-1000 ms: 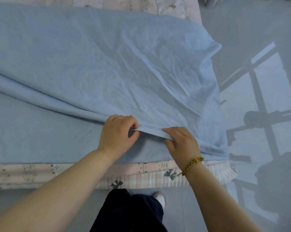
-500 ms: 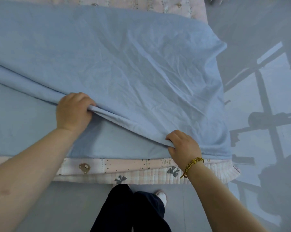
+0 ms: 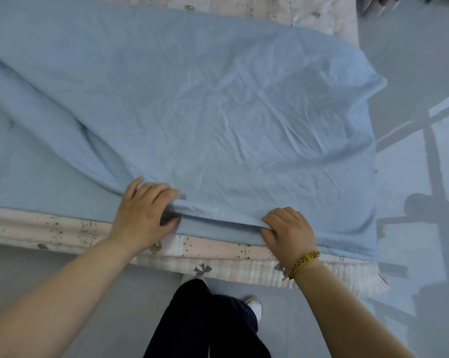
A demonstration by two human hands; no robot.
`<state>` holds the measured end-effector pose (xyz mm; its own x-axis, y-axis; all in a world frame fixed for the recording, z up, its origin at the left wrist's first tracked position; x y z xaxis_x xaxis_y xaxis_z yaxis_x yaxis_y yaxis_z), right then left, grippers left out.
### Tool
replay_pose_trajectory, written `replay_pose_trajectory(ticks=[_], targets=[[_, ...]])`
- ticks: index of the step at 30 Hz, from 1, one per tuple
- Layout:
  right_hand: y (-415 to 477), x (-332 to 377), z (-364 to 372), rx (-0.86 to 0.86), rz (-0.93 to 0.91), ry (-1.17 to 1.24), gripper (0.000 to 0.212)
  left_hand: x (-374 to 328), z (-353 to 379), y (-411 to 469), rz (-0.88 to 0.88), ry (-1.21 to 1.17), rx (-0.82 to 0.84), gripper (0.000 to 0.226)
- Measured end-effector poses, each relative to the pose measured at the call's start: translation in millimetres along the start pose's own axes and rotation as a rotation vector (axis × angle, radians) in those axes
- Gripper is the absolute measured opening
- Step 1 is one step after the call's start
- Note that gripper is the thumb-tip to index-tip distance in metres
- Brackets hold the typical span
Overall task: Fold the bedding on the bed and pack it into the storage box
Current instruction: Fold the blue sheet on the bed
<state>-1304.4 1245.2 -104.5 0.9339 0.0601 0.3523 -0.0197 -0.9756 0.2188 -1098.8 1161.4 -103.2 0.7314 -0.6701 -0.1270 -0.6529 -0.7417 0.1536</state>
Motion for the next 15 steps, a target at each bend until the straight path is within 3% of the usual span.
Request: replay_pose_trajectory(ticks=[4,7,11,15], targets=[[-1.4,2.7,-4.7,-0.064,-0.038,0.034,0.062,-50.1,-3.3,19.8,0.124,-0.052,-0.242,0.032],[-1.8,2.8,-6.5,-0.072,-0.055,0.048,0.069,-87.6,-7.1,34.0,0.219,-0.080,-0.348,0.017],[-7.5,3.0,-7.4,-0.089,-0.076,0.047,0.069,-89.1,-3.0,32.9,0.211,-0.070,-0.308,0.032],[-15.9,3.7,-4.9,-0.114,-0.114,0.040,0.069,-46.5,1.1,19.8,0.109,0.019,-0.116,0.041]])
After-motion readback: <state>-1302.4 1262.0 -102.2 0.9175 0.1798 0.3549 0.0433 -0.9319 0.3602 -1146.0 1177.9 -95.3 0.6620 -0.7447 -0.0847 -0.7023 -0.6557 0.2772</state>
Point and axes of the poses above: each hand's wrist, its own y-axis towards the middle knuckle, its own z-axis out of the palm, x = y × z, the point moved 8 cm from there along y, towards the middle knuckle, and after that the axes turned 2 degrees about z, right-handed, at the moved point
